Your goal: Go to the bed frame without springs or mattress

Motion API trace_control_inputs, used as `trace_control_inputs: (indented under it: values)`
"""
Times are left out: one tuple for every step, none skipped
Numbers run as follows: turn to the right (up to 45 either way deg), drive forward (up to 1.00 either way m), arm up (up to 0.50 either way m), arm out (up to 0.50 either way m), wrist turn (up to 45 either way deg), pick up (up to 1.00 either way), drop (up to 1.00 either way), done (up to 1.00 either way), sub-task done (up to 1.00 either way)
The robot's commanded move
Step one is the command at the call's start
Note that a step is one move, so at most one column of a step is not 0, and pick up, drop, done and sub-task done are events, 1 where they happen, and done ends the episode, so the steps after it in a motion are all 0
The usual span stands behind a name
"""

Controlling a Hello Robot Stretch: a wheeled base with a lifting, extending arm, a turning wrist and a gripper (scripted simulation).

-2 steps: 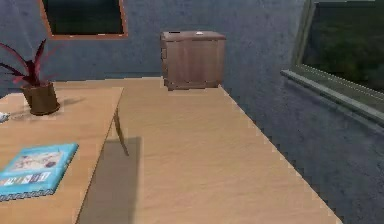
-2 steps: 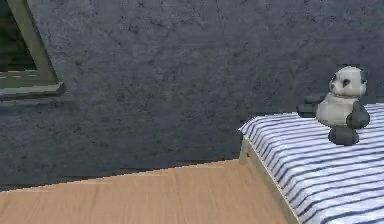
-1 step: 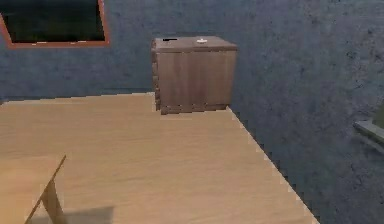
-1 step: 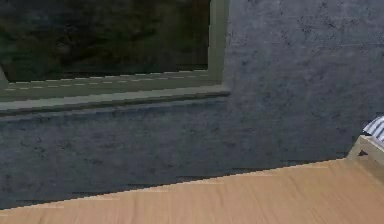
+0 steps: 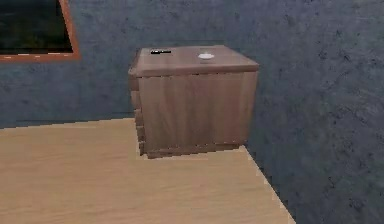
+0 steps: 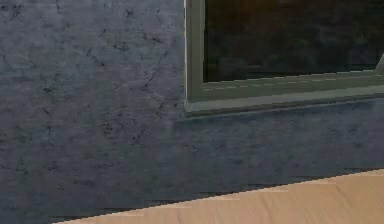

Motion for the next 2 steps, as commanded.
trace_control_inputs:
  values:
    - [-6.0, 0.00, 0.00, 0.00, 0.0, 0.00, 0.00, 0.00, 0.00]
    - [0.0, 0.20, 0.00, 0.00, 0.0, 0.00, 0.00, 0.00, 0.00]
